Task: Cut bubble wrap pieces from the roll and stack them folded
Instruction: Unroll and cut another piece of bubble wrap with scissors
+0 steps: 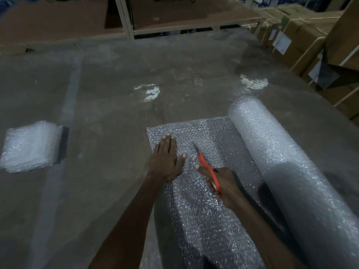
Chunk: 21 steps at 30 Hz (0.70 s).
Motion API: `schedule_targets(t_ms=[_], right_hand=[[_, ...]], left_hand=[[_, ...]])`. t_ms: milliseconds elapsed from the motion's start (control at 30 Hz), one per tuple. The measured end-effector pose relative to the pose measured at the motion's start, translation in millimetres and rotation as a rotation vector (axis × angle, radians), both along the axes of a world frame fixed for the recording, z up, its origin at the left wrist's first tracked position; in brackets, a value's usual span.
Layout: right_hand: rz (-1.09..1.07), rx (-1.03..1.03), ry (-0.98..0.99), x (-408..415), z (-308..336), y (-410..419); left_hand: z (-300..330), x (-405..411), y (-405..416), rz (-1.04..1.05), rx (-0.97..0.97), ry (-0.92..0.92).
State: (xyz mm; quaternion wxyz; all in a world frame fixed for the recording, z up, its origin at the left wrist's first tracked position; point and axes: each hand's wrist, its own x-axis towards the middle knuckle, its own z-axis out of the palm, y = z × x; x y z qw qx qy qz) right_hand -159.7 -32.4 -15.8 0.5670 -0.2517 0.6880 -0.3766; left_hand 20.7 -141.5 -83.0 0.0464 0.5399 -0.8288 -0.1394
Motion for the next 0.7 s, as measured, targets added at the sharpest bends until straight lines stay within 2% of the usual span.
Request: schedule_targets(t_ms=[500,700], right_hand=[[-0.009,-0.024,-0.090,2,7,-12],[-0.008,-0.016,-0.064,3,9,-16]], left_hand=[[-2,0,-1,0.006,-0.009,-0.015],[-1,0,-1,0.005,-0.007,-0.021]])
